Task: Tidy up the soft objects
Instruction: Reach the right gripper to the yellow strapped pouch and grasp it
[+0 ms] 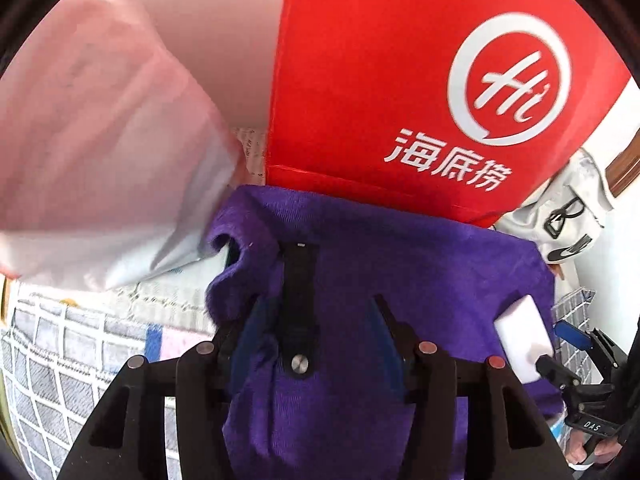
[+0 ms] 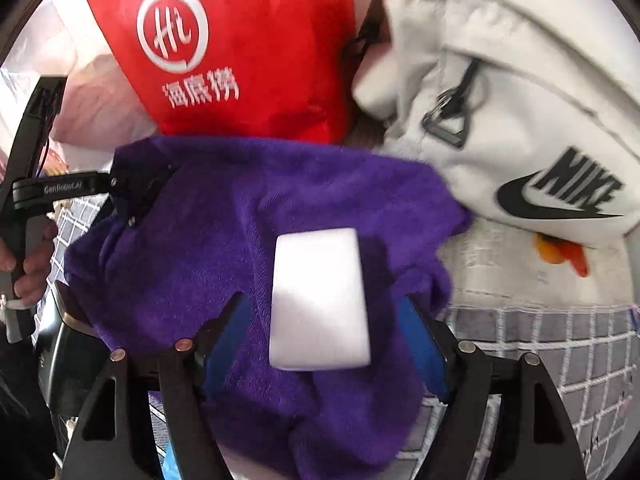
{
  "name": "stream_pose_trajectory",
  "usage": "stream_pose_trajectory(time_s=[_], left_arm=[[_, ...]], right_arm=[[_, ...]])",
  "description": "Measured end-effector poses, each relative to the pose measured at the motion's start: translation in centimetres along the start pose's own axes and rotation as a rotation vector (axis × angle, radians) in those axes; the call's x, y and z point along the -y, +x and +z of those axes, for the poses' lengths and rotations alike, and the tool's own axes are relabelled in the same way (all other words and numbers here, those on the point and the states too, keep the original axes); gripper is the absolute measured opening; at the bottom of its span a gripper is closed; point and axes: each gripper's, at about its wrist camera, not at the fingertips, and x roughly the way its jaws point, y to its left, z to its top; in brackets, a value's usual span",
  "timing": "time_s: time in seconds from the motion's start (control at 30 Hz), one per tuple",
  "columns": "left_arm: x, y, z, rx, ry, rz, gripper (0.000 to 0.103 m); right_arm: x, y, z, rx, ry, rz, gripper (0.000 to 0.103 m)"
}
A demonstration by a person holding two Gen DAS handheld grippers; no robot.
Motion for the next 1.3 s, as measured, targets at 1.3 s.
stream_pose_trajectory(time_s=[1.3], left_arm=[[-5.3,-19.1,-28.9,0.064,0.002,0.041,0.058]], right_arm=[[-14.5,-13.9,-28.2,-0.055,0.087,0.083,0.086]])
